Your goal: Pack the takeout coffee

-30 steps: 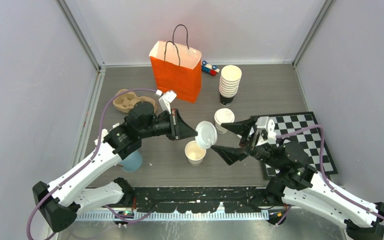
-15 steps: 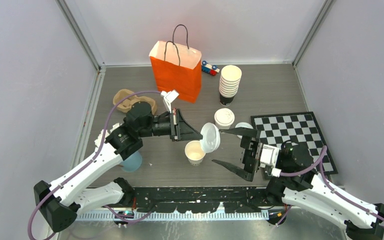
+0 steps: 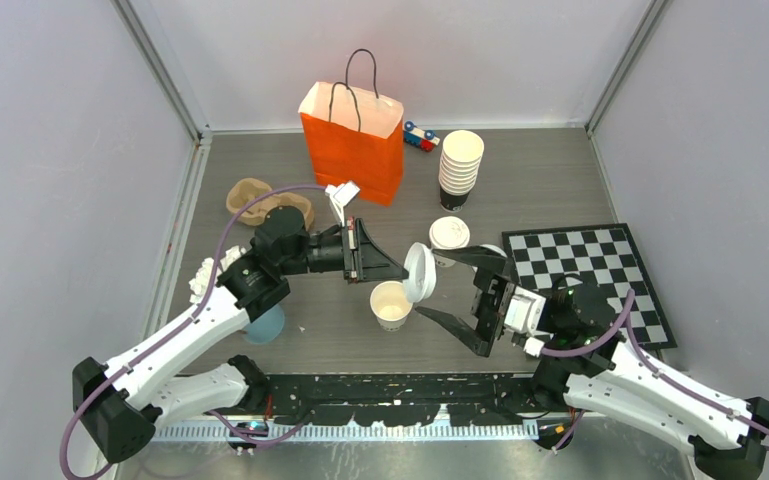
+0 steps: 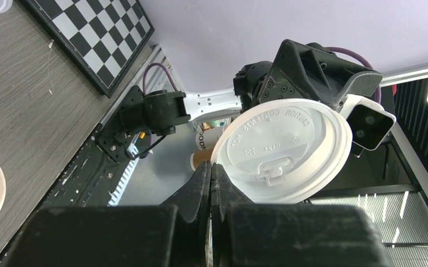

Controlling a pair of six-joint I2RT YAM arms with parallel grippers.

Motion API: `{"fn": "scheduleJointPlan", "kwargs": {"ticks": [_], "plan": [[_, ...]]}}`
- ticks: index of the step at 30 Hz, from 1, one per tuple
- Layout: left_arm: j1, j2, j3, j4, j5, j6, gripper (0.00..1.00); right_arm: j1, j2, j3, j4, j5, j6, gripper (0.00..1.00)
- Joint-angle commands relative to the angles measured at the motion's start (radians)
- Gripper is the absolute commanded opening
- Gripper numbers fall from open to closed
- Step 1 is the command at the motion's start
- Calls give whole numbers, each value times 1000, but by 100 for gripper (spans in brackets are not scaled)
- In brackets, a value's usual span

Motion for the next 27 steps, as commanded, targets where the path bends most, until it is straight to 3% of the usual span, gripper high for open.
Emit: {"fn": "scheduleJointPlan", "kwargs": {"ticks": [1,12,27], "plan": [[4,-7,-5,94,35,-23,0,5,24,26,47,28,-25,95],[4,-11,-17,99,37,-26,0,5,29,15,43,45,-48,92],[4,-9,0,87,49,-53,0,5,-10,57,-136,2,-121,93]]}}
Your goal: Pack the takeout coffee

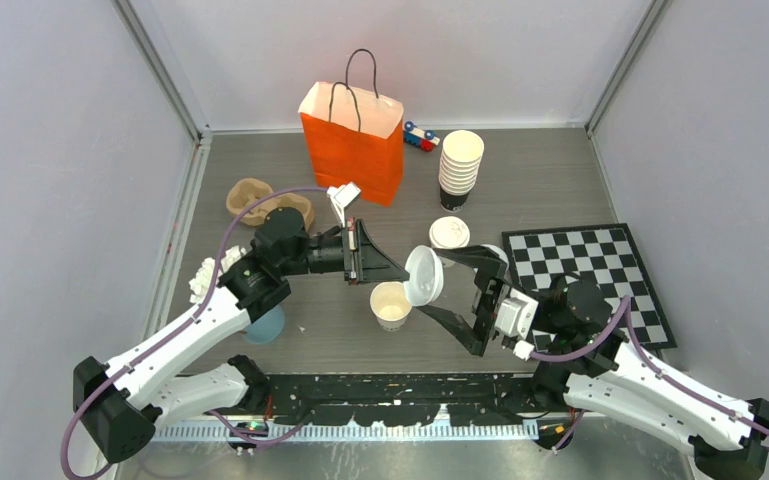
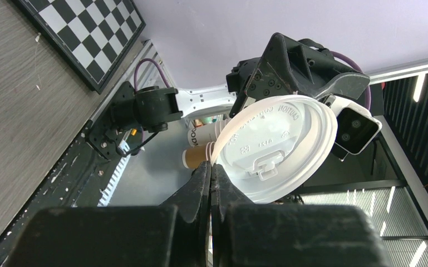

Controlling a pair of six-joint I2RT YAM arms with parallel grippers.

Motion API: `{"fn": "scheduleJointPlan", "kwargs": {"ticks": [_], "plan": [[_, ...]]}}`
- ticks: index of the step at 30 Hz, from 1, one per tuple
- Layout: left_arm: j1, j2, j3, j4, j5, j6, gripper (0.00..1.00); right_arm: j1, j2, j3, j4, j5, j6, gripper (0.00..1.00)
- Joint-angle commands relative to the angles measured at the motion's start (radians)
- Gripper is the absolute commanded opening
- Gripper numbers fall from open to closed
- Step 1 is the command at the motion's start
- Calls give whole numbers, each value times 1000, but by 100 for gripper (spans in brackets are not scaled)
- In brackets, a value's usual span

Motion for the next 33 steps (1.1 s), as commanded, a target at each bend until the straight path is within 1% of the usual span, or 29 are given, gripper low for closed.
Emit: {"fn": "scheduleJointPlan", "kwargs": {"ticks": [1,3,5,6,9,10,12,15,17,18,20,22,23,25,28,30,33], "plan": [[4,-10,15,47,28,-17,0,4,-11,45,-49,-21,-20,92],[4,-11,14,43,27,-15,0,4,-7,51,-56,-18,-22,85],[4,-11,13,40,25,-16,0,4,-4,57,-61,-26,-20,74],[4,-10,11,40,22,-16,0,5,-4,59,-61,-29,-17,71],[4,-13,6,33,11,-14,0,5,-2,62,-64,-26,1,71],[4,-15,8,22,3,-5,3,4,1,63,-67,-19,9,70],[4,-26,23,-38,-25,42,17,5,13,68,-80,12,43,68],[6,-56,66,-196,-124,165,35,4,33,59,-78,69,136,67],[8,-93,106,-327,-242,276,50,4,42,39,-66,101,218,67],[10,-107,124,-389,-319,327,55,5,43,28,-58,115,266,67],[12,-132,167,-510,-457,424,62,4,42,7,-34,175,382,65],[12,-149,197,-608,-598,507,68,5,45,7,-61,277,532,64],[12,-156,205,-637,-645,532,71,5,51,18,-98,338,599,64],[13,-159,209,-673,-683,573,76,4,82,81,-253,495,693,64],[14,-129,220,-712,-667,601,78,5,208,253,-580,712,846,59],[14,-104,227,-724,-646,615,78,5,307,393,-782,763,915,58],[22,-80,239,-740,-633,627,78,4,420,560,-993,749,1010,58]]}}
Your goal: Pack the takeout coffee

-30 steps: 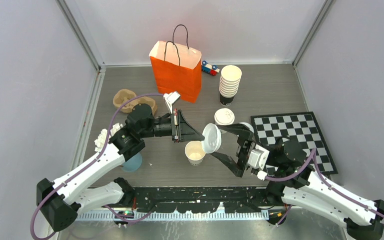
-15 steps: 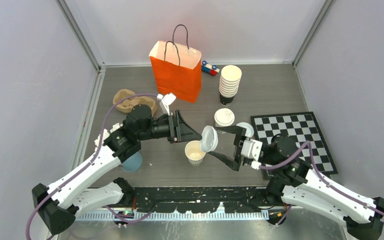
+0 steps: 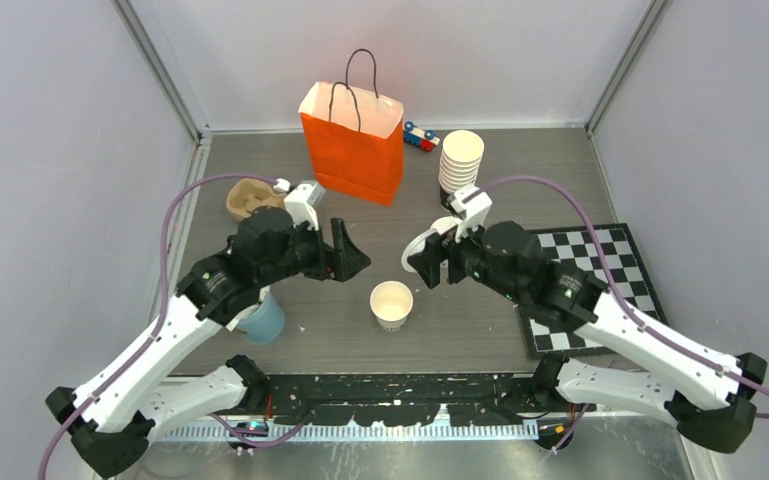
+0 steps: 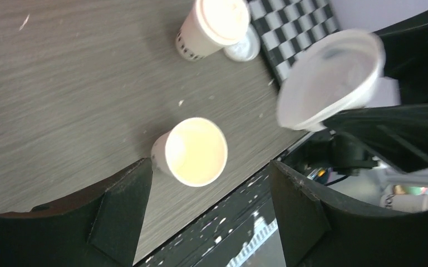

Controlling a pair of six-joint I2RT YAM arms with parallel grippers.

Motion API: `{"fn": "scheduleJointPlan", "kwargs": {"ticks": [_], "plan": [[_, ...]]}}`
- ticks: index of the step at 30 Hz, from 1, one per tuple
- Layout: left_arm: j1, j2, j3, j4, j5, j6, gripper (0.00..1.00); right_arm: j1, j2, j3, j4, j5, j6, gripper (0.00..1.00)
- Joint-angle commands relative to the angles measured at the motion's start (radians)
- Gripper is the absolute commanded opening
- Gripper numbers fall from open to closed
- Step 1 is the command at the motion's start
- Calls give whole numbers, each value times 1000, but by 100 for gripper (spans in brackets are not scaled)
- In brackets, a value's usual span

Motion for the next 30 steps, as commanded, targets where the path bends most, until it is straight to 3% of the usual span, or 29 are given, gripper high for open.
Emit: {"fn": "scheduleJointPlan", "kwargs": {"ticks": [1,7,14,21,26,30], "plan": [[19,41,40,-76,-21,76,78,4,122,250,-411,124,245,58],[171,45,57,-94,120,81,80,5,306,502,-682,45,354,59],[331,49,33,-99,260,89,77,4,488,642,-787,-59,424,58],[350,-38,-51,-100,257,91,77,4,732,806,-938,-133,371,62],[350,-87,-88,-135,262,99,76,3,916,1015,-1131,-142,294,63],[350,-127,-99,-164,250,110,76,4,1019,1071,-1209,-165,265,65]]}}
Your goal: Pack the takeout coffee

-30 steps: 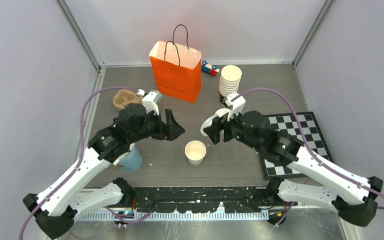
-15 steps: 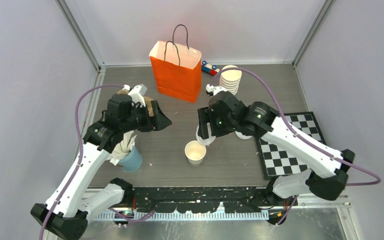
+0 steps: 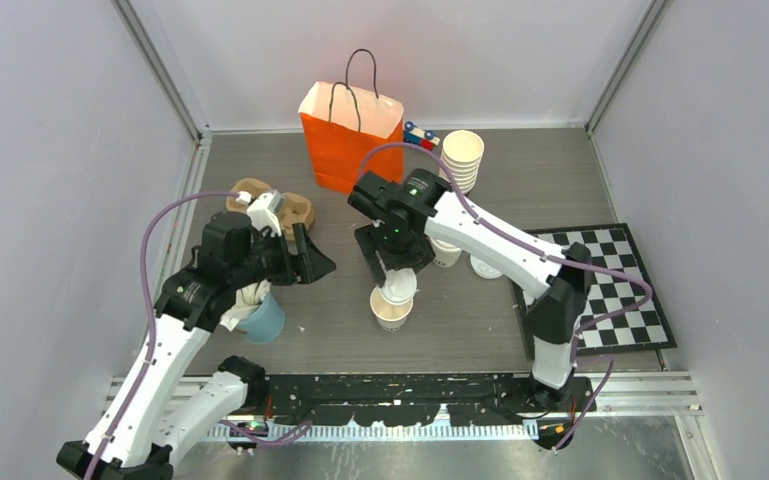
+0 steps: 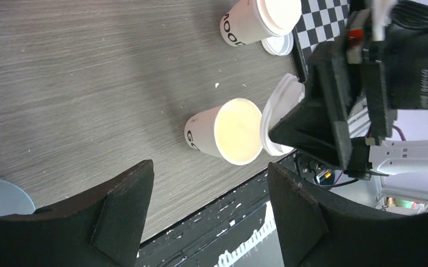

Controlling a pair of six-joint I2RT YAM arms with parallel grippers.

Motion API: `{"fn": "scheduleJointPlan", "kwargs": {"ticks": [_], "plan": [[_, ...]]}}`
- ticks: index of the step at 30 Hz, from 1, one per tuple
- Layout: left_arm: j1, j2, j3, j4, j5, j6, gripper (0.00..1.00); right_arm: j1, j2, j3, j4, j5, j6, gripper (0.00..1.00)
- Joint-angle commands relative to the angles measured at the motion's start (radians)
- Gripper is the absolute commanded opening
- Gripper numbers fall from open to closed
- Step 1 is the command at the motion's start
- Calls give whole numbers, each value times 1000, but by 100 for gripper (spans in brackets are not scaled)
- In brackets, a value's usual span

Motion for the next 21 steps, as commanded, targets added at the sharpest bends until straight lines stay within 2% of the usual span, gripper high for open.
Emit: {"fn": "scheduleJointPlan", "kwargs": {"ticks": [1,3,21], "plan": [[4,-48,-9,-31,8,35,76,2,59,73,-157,-44,-59,65],[4,-62,-6,-41,2,42,76,3,79,71,-158,-86,-65,65],[4,-90,-24,-51,12,50,75,3,222,157,-141,-111,-68,70]]}}
